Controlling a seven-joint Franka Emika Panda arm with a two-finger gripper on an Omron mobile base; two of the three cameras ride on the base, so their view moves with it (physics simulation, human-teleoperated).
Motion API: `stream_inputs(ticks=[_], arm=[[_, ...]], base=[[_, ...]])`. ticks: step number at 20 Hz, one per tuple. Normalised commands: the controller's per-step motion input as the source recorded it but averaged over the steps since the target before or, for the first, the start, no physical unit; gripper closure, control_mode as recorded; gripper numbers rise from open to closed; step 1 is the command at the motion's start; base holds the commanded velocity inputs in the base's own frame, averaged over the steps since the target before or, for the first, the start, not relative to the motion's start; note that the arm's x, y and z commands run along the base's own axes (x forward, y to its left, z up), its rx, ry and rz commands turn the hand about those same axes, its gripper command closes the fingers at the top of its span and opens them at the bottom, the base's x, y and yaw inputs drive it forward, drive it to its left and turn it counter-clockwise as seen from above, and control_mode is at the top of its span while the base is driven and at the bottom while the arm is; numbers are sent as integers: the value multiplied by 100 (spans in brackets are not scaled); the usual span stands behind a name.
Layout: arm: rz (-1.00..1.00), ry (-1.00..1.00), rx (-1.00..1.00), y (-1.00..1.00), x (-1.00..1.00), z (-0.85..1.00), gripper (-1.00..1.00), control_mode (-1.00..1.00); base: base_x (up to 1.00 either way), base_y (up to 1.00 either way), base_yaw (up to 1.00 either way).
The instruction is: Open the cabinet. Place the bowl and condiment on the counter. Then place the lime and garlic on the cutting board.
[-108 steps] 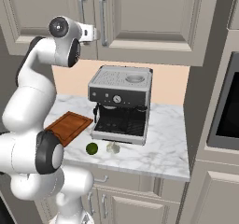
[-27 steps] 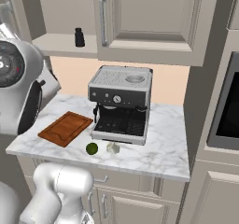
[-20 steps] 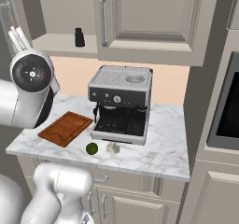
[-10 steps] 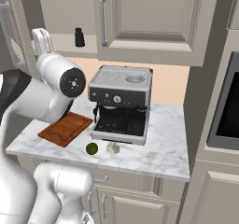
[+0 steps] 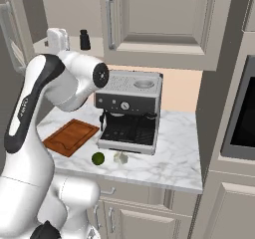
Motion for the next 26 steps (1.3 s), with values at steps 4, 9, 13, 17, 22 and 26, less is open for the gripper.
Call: stream_inputs(ticks=[4,9,13,17,22,26], arm=[[23,6,2,28,36,0,-100,-100],[20,1,0,46,-26,1,-100,-100],[22,0,0,39,-63,9,-100,-100],[21,4,0,50,-47,5,-100,-100],[14,10,0,96,14,-13,-100,-100],[6,12,0,100,34,-6,-100,-100]], base=[[0,0,0],[0,0,0],[0,0,0],[0,0,0],[0,0,0],[0,0,0]])
